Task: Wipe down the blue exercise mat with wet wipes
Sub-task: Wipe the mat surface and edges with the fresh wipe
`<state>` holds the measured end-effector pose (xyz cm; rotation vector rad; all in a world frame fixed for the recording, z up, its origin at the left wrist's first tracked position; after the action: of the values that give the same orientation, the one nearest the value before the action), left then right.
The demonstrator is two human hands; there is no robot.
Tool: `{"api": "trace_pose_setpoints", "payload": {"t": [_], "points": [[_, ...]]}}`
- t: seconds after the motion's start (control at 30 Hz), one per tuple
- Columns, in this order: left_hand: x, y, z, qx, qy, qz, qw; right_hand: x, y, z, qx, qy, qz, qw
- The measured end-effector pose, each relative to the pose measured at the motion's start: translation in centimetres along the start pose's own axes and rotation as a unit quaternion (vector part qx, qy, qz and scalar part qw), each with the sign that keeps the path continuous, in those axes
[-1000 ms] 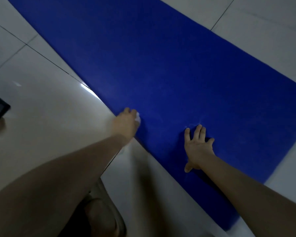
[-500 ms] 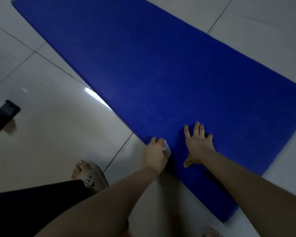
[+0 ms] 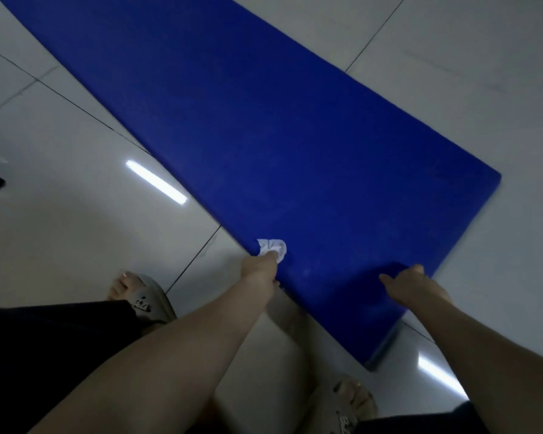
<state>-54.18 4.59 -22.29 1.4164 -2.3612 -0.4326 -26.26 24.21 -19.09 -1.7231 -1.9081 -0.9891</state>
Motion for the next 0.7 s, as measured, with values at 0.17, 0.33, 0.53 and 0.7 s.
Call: {"api": "trace_pose_setpoints", "payload": {"t": [0.17, 0.33, 0.53, 0.7], "points": [[-0.1, 4.2, -1.0, -0.129, -0.014, -0.023, 0.991, 1.5, -2.8, -1.3, 0.036, 0.023, 0.110, 0.993], [3.8, 12.6, 0.6, -0.208, 0.035, -0.002, 0.978, 3.9, -8.2, -3.5, 0.131, 0.062, 0.200, 0.969], [9.8, 16.8, 6.6, -0.210, 0.064, 0.158, 0.963, 2.0, -14.8, -6.5, 0.261, 0.085, 0.000, 0.962], [9.0, 15.3, 6.3, -0.308, 0.153, 0.434, 0.832, 0.3, -16.3, -6.3, 0.314, 0.078, -0.090, 0.942]]}}
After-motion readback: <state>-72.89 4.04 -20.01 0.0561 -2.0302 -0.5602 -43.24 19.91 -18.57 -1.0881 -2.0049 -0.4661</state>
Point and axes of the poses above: each hand's wrist, its own z-axis towards the middle knuckle, its own x-axis out of the back of the hand, y = z × x, the point moved 7 cm from there along z, towards the middle knuckle, and after that the axes turned 5 degrees about -z, right-handed, at the moved point
